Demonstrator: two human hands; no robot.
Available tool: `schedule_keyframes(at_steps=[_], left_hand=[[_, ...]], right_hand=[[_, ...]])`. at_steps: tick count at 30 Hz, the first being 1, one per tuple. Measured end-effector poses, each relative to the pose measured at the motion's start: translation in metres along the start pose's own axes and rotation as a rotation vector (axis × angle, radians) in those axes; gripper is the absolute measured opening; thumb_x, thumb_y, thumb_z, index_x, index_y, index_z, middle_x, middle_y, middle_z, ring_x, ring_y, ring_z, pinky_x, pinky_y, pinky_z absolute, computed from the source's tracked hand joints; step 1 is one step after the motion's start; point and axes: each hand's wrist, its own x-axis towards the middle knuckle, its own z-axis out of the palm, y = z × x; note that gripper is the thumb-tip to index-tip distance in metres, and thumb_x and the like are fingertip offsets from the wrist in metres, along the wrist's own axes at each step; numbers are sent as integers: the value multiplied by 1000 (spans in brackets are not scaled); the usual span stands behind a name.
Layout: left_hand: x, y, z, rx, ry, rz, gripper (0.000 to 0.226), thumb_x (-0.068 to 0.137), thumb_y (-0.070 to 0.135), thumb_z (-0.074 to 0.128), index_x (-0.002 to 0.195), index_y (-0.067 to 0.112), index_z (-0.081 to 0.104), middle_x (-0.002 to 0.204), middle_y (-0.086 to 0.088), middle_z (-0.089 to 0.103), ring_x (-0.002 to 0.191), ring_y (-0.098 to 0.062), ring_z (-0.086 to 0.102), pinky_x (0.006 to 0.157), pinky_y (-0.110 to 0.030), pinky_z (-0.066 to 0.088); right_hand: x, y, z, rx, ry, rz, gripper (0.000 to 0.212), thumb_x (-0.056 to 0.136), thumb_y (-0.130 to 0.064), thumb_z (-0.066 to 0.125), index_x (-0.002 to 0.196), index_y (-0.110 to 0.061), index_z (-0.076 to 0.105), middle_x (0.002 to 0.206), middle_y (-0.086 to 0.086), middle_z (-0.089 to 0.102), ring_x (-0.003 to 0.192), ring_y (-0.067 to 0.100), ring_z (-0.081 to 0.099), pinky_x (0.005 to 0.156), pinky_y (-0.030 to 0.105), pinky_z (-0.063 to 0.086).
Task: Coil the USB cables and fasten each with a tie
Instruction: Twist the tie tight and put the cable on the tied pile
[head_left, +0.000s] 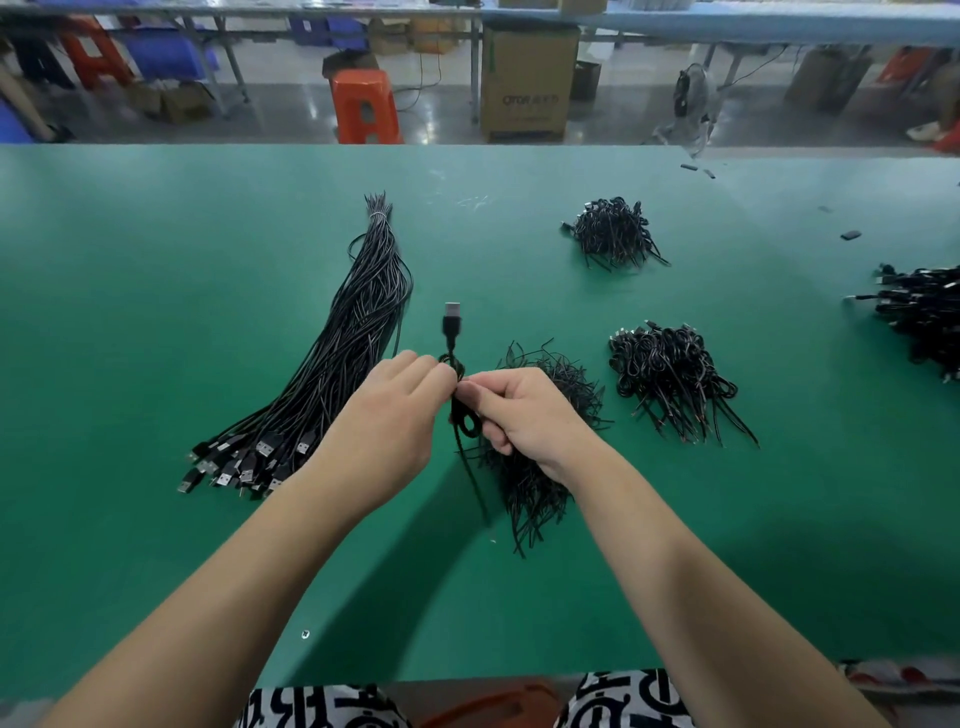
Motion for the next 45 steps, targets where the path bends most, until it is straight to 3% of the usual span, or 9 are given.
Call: schedule_keyframes(at_steps=[4, 11, 16, 22, 27, 34, 38, 41, 45], left_hand=[[-4, -4, 4, 65, -25, 59, 22, 78, -15, 60, 89, 4, 58, 82, -10, 55, 74, -32, 51, 71, -38, 41], [-5, 0, 0, -421, 22, -406, 11, 95, 9, 61, 86, 14, 56, 70, 9, 57, 64, -6, 50, 60, -15, 38], [-3, -5, 3, -572, -47, -595, 17, 95, 17, 62, 81, 20, 55, 62, 6, 54, 52, -6, 42, 54, -21, 34], [-4, 6, 0, -351, 23, -389, 14, 94, 5, 60, 84, 11, 53, 72, 3, 56, 65, -10, 49, 61, -22, 37], [-7, 5, 2, 39, 2, -12, 16, 82, -13, 63, 86, 1, 59, 79, -11, 54, 72, -33, 51, 69, -39, 42], [-9, 0, 3, -248, 47, -244, 6, 94, -2, 57, 94, 3, 60, 88, -4, 57, 79, -17, 50, 70, -20, 36], [-7, -1, 0, -322, 100, -332, 6, 95, 2, 58, 94, 7, 58, 82, 3, 54, 74, 3, 50, 68, -4, 36], [-5, 0, 1, -312, 113, -291, 4, 95, 1, 58, 95, 5, 58, 85, -1, 56, 72, -4, 45, 68, -10, 35], [-4, -5, 6, -49, 117, -27, 8, 91, -3, 52, 91, 2, 58, 86, -10, 55, 78, -29, 50, 73, -36, 42]], right_hand=[[-1, 0, 1, 126, -68, 81, 17, 101, -25, 62, 116, -18, 58, 53, -10, 43, 42, 9, 30, 40, 22, 27], [-5, -8, -1, 183, -103, -27, 27, 101, -3, 56, 120, -19, 66, 82, 6, 70, 59, 14, 56, 59, 27, 54], [-4, -9, 2, -86, 10, -160, 24, 88, -9, 76, 104, -27, 75, 103, 3, 67, 77, 14, 58, 58, 33, 49], [1, -5, 2, -149, 76, -118, 9, 93, -23, 72, 92, -15, 74, 61, 0, 59, 46, 10, 47, 48, 23, 43], [0, -5, 4, -95, 115, -85, 21, 96, -30, 67, 114, -23, 59, 49, -3, 48, 42, 14, 43, 47, 25, 42], [-8, -6, 10, 95, -21, -91, 26, 101, 2, 50, 112, -15, 67, 94, 12, 65, 83, 26, 64, 74, 27, 57], [-8, -9, 10, -37, 5, -147, 36, 94, 7, 60, 107, -25, 69, 93, 3, 59, 69, 5, 60, 70, 22, 52], [-6, -10, 9, -216, 117, -160, 14, 98, -21, 65, 89, -30, 69, 94, -7, 57, 54, 1, 50, 58, 18, 46], [-7, -6, 11, -163, 38, -72, 32, 105, -26, 53, 86, -6, 69, 67, 5, 55, 53, 13, 49, 56, 27, 46]])
